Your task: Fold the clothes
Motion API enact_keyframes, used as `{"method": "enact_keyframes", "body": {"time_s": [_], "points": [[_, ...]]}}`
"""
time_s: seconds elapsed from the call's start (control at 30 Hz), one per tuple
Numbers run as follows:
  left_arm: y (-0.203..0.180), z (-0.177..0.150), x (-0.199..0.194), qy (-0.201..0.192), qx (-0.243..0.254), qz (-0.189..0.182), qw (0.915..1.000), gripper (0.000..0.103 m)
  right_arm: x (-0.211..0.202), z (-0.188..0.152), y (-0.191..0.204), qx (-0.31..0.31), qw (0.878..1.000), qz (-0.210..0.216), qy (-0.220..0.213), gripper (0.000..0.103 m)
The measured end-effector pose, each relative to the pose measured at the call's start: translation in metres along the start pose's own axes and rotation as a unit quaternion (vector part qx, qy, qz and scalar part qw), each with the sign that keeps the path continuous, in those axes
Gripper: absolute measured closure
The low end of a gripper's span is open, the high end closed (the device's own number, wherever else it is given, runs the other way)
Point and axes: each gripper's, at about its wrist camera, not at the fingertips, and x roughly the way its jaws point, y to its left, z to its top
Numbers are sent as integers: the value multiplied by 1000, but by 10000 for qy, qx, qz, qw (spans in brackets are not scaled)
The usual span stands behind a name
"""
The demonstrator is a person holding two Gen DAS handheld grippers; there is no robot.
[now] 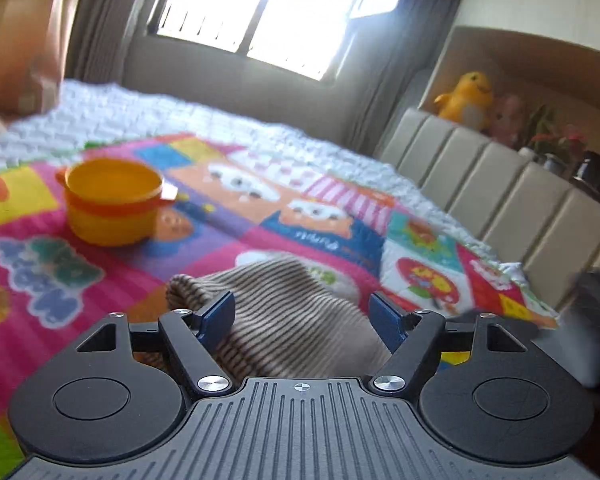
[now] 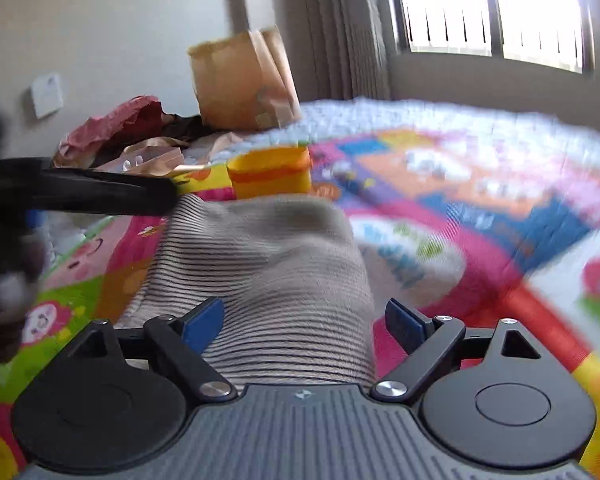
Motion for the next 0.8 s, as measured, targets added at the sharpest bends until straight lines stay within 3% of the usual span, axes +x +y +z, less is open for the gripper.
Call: {"method": "enact_keyframes", "body": {"time_s": [0.07, 0.13, 0.27, 0.4, 0.47, 0.53, 0.63, 0.67, 0.73, 0.8], "points": [[10, -11, 20, 73, -18, 159, 9998, 28, -17, -1, 19, -402, 9989, 160, -174, 14], [18, -22, 33, 55, 25, 291, 9996, 26, -9, -10, 34, -666, 9974, 228, 167, 14], [14, -29, 36, -153, 157, 431, 9988, 26, 12, -26, 31, -663, 9975, 107, 199, 5], [-1, -31, 6, -360, 3, 782, 9963, 25, -5, -18, 13, -22, 9995, 255, 160, 6], [-13, -40, -24, -353, -311, 825, 9955, 6, -25, -20, -2, 349, 9988, 335, 121, 6], [-21, -54, -43, -164, -700, 651, 9953, 4, -37, -26, -19, 742, 9966, 340, 143, 6], [-29, -74, -54, 206, -1115, 256, 9932, 6, -35, -36, -37, 1252, 9909, 386, 312, 10], [-31, -79, -50, 297, -1100, 201, 9933, 8, -30, -39, -39, 1336, 9895, 413, 380, 25], [-26, -81, -41, 315, -855, 356, 9952, 24, -19, -40, -35, 1362, 9887, 409, 465, 31], [-19, -79, -33, 298, -642, 499, 9962, 26, -8, -36, -26, 1241, 9911, 250, 407, 31]]}}
